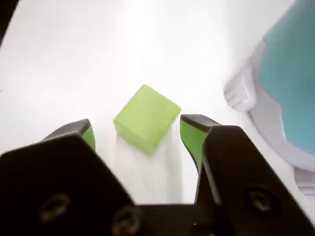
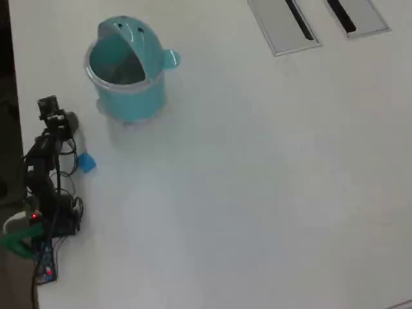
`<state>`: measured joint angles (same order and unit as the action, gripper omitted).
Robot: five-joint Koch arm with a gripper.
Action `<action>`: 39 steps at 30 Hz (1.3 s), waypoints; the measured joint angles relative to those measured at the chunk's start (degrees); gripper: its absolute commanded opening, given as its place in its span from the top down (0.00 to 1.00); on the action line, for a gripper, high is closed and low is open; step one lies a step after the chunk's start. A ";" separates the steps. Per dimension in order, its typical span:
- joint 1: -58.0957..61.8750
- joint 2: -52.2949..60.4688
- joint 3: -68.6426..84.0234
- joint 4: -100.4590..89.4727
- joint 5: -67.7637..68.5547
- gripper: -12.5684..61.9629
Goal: Grasp RGB lego blocks and put them in the bin one by one.
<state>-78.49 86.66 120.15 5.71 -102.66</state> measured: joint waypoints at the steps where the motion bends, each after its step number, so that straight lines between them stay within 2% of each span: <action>1: 0.62 0.00 -0.09 0.00 0.00 0.42; 39: -0.62 -15.56 -11.60 -0.18 0.35 0.44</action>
<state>-79.10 71.10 108.54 5.54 -102.30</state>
